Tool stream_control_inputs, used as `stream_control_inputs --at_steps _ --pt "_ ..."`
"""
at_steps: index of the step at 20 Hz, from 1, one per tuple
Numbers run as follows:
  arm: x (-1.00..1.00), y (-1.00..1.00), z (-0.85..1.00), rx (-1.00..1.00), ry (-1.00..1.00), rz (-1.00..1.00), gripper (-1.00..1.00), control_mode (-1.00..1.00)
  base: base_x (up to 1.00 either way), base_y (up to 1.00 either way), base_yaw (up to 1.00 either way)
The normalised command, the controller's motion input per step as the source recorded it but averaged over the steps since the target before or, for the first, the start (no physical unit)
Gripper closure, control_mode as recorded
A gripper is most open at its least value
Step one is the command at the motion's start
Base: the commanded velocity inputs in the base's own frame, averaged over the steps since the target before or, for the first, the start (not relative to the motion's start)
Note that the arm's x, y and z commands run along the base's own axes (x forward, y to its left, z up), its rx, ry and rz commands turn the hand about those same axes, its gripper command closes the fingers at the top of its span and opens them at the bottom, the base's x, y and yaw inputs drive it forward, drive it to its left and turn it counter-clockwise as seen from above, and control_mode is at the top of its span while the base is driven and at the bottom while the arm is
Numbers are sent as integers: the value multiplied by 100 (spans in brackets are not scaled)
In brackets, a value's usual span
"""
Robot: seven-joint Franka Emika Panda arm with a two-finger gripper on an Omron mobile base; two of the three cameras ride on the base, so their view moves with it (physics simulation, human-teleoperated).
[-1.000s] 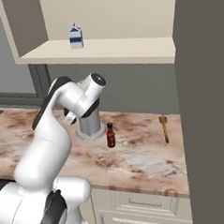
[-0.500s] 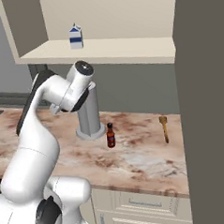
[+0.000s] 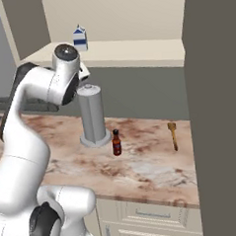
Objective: Pick the condiment bottle and shaker from the counter and place them in the cabinet.
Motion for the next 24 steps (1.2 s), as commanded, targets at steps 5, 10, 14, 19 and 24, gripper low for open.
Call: stream_control_inputs --at_steps 5,10,14,19,24 --pt "0 0 35 0 1 -28 100 -100 0 0 0" --pt "0 0 31 0 0 -33 100 -100 0 0 0" --pt "0 0 31 0 0 -34 100 -100 0 0 0" --pt "0 -10 30 0 0 -22 100 -100 0 0 0" --pt "0 -41 18 2 0 -10 100 -100 0 0 0"
